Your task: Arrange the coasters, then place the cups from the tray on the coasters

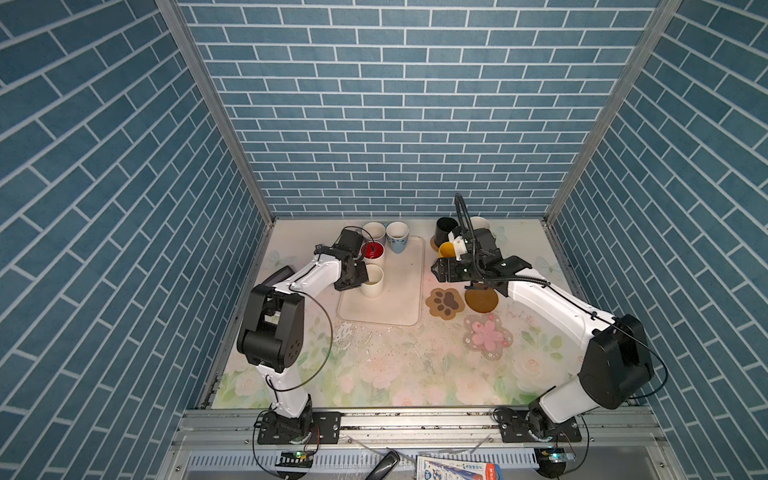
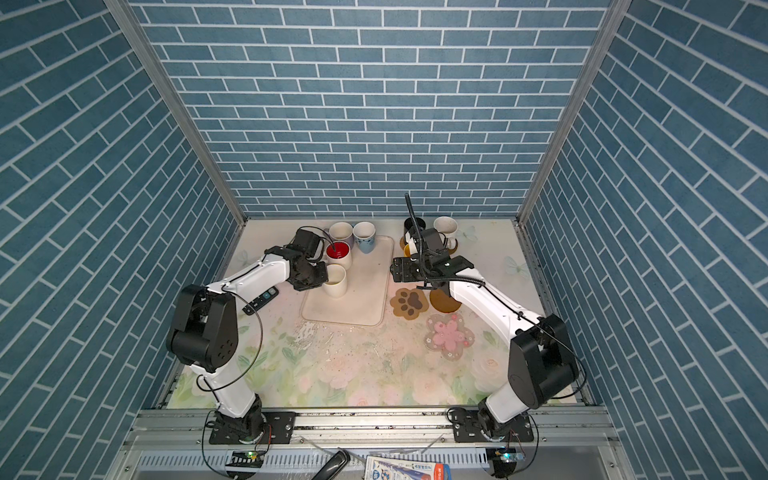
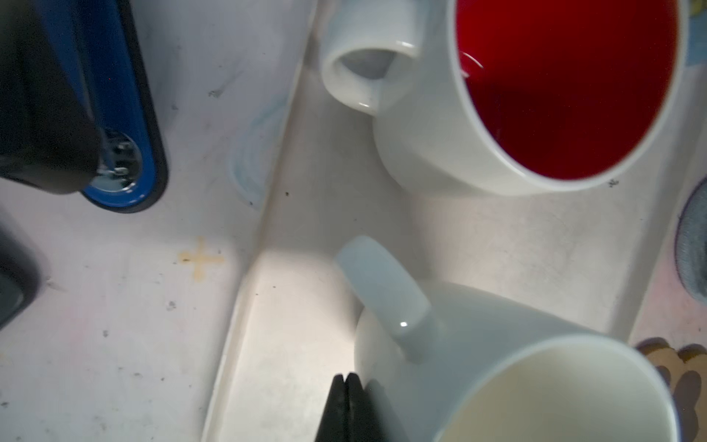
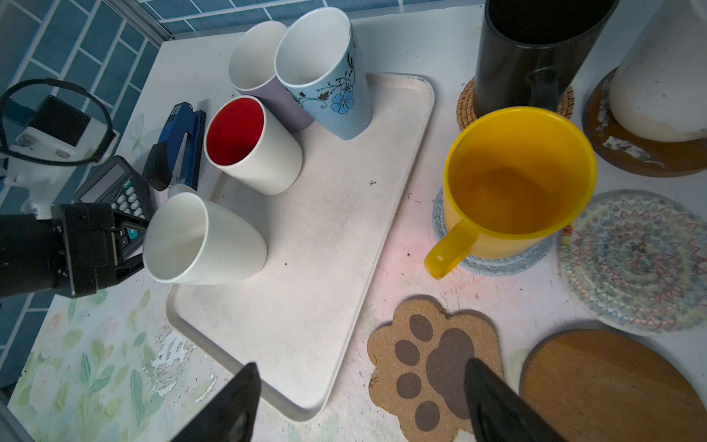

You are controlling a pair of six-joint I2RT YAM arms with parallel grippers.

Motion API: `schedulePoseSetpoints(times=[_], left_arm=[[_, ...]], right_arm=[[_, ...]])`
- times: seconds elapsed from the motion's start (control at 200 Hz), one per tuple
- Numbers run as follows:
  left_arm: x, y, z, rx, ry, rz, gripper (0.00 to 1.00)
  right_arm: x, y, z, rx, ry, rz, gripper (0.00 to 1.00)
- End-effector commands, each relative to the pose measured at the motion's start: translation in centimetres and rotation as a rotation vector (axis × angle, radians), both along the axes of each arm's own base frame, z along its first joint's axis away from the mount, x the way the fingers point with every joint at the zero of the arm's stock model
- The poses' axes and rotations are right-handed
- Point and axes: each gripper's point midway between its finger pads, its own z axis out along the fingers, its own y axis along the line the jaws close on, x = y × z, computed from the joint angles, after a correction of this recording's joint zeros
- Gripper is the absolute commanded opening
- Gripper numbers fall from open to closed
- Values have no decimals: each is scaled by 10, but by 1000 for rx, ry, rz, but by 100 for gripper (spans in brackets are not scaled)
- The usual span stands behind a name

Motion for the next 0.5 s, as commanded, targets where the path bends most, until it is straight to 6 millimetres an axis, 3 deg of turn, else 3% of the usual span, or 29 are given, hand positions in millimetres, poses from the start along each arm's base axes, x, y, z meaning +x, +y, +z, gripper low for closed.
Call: schedulePoseSetpoints(times=[0.0, 0.245, 0.495], left_arm=[[-6, -9, 2, -5, -15, -8, 0], [-13, 3, 16, 26, -31, -8, 0], [2, 17, 44, -5, -79, 25, 0]], right_arm=[[-8, -2, 1, 22, 7, -5, 84], [-8, -2, 6, 27, -1, -5, 84], [-4, 1, 6, 25, 3, 0, 84]])
